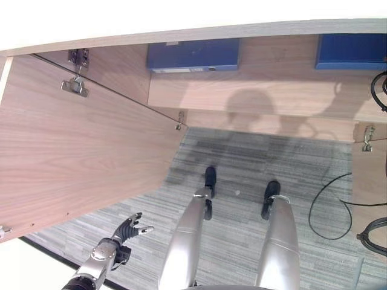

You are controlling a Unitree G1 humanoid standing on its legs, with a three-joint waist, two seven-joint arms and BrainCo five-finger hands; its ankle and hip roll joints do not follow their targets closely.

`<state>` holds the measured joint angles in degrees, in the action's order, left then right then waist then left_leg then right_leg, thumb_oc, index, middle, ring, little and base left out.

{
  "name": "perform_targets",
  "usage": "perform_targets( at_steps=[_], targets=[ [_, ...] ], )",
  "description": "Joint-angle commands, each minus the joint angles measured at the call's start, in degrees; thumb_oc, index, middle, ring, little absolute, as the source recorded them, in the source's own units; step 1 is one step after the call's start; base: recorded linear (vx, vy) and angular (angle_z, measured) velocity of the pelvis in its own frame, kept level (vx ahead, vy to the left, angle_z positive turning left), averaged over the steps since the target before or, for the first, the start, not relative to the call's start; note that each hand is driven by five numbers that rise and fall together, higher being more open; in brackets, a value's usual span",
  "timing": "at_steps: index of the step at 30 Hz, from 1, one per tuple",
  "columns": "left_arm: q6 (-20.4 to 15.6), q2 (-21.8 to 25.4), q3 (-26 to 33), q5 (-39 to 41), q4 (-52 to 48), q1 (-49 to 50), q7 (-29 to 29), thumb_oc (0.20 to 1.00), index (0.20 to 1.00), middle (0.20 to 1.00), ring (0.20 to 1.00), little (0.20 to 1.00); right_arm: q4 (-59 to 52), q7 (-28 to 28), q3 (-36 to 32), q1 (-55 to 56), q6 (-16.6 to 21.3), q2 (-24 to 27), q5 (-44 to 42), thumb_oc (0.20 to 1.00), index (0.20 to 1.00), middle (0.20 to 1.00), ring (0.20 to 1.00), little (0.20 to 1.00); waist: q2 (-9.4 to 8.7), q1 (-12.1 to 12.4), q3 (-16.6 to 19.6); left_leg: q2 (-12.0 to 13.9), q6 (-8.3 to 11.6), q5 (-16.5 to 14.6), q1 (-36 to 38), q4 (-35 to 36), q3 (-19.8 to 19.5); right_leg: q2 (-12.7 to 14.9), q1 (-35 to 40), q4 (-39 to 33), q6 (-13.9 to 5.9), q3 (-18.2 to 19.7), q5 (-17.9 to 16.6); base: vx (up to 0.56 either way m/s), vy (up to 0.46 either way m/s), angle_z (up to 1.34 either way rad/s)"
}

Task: Put the empty folder in the office cabinet

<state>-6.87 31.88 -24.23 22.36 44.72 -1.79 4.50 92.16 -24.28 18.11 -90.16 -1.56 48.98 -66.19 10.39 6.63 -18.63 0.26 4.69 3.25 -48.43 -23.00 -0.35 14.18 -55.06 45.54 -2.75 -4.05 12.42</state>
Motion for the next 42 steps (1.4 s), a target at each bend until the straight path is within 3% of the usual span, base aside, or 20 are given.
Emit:
perform_targets(
  at_steps=[1,7,11,12,15,16,17,28,34,38,39,42],
  targets=[
    [0.2,1.6,3.1,2.8,2.9,-0.8,-0.1,1.000,1.000,1.000,1.000,1.000,-5.6,5.8,4.7,-7.8,4.5,6.7,3.9,1.000,1.000,1.000,1.000,1.000,0.77,0.9,-1.5,1.3,0.95,-10.1,5.8,0.3,-1.9,-3.5,8.2,-3.0,-2.52,1.4,6.2,0.00,0.000,0.00],
    [0.3,1.0,4.4,3.1,3.4,-1.3,0.4,1.000,1.000,1.000,1.000,1.000,-4.6,7.7,-0.7,-0.3,3.5,7.0,4.1,1.000,1.000,1.000,1.000,1.000,0.75,0.5,-2.2,1.6,0.90,-9.9,7.3,1.1,-2.2,-3.8,10.3,-4.7,-2.73,1.0,5.6,0.00,0.000,0.00],
    [0.4,1.6,6.2,4.2,3.3,-1.6,1.4,1.000,1.000,1.000,1.000,1.000,-5.3,9.6,-8.3,8.8,3.8,7.4,1.7,1.000,1.000,1.000,1.000,1.000,0.39,0.3,-2.8,1.7,0.93,-9.7,9.4,2.1,-2.2,-4.1,12.9,-6.6,-3.02,0.3,4.9,-0.04,0.001,0.06],
    [0.5,1.4,6.5,4.3,3.5,-1.7,1.6,1.000,1.000,1.000,1.000,1.000,-5.8,10.1,-9.7,10.3,4.0,7.2,0.8,1.000,1.000,1.000,1.000,1.000,0.54,0.3,-3.3,1.9,0.75,-7.8,9.3,2.9,-1.7,-4.0,12.9,-7.8,-2.94,-0.3,2.7,-0.13,0.033,0.05],
    [0.4,1.2,7.0,4.3,4.3,-1.8,1.9,1.000,1.000,1.000,1.000,1.000,-7.2,11.0,-13.2,14.6,5.1,6.5,-0.5,1.000,1.000,1.000,1.000,1.000,-0.16,0.0,-2.8,1.9,1.06,-8.8,11.3,4.0,-2.2,-4.3,15.0,-9.3,-3.41,0.0,3.4,0.02,0.005,-0.03],
    [0.5,0.9,7.6,4.3,5.1,-2.0,2.0,1.000,1.000,1.000,1.000,1.000,-8.1,11.9,-15.8,18.2,5.6,5.7,-1.8,1.000,1.000,1.000,1.000,1.000,-0.39,0.0,-3.2,2.3,0.97,-6.9,12.0,5.2,-1.8,-4.3,15.8,-11.2,-3.48,-0.9,0.9,-0.12,0.042,-0.08],
    [0.5,1.0,7.6,4.3,5.1,-2.0,2.0,1.000,1.000,1.000,1.000,1.000,-8.2,11.9,-16.1,18.5,5.7,5.7,-1.7,1.000,1.000,1.000,1.000,1.000,-0.44,0.0,-3.2,2.3,0.97,-6.8,12.1,5.3,-1.8,-4.3,16.0,-11.3,-3.48,-0.9,0.8,-0.12,0.040,-0.10],
    [1.4,-2.3,11.8,4.2,11.4,-1.1,3.5,1.000,1.000,1.000,1.000,1.000,-14.7,16.7,-28.7,39.7,8.7,-4.0,-4.4,1.000,1.000,1.000,1.000,1.000,-3.56,-2.0,-1.7,3.2,1.45,-5.3,21.9,11.2,-2.1,-4.4,27.6,-20.9,-4.83,-2.8,-2.8,0.00,0.009,-0.02],
    [1.7,-3.3,14.1,3.0,14.6,-0.6,3.9,1.000,1.000,1.000,1.000,1.000,-18.4,18.6,-31.3,48.1,9.1,-9.5,-4.0,1.000,1.000,1.000,1.000,1.000,-4.79,-3.0,-0.7,3.9,1.54,-4.5,26.0,13.7,-2.0,-4.2,31.9,-24.1,-5.31,-3.4,-4.2,0.01,0.013,-0.01],
    [1.7,-5.1,18.1,3.1,16.5,1.0,3.6,1.000,1.000,1.000,1.000,1.000,-32.8,18.4,-29.5,59.7,11.8,-16.0,3.8,1.000,1.000,1.000,1.000,1.000,-6.30,-4.5,0.8,4.8,1.54,-2.9,29.5,16.9,-1.7,-4.3,35.1,-27.7,-5.83,-3.7,-6.6,0.04,0.041,-0.02],
    [1.5,-7.1,20.5,1.5,16.9,2.8,3.2,1.000,1.000,1.000,1.000,1.000,-49.6,16.9,-28.9,69.5,14.8,-19.7,13.7,1.000,1.000,1.000,1.000,1.000,-7.33,-5.8,1.6,5.3,1.38,-3.3,32.1,18.0,-1.1,-4.2,37.1,-28.9,-6.19,-3.8,-6.9,0.05,0.042,-0.09],
    [0.9,-8.7,22.4,-0.3,17.3,3.9,3.1,1.000,1.000,1.000,1.000,1.000,-63.2,15.7,-28.6,77.2,16.2,-20.2,26.4,1.000,1.000,1.000,1.000,1.000,-8.07,-6.6,3.0,5.4,1.16,-2.9,34.4,19.6,-0.8,-4.2,39.4,-31.4,-6.63,-4.2,-8.1,0.04,0.035,-0.11]
  ],
)
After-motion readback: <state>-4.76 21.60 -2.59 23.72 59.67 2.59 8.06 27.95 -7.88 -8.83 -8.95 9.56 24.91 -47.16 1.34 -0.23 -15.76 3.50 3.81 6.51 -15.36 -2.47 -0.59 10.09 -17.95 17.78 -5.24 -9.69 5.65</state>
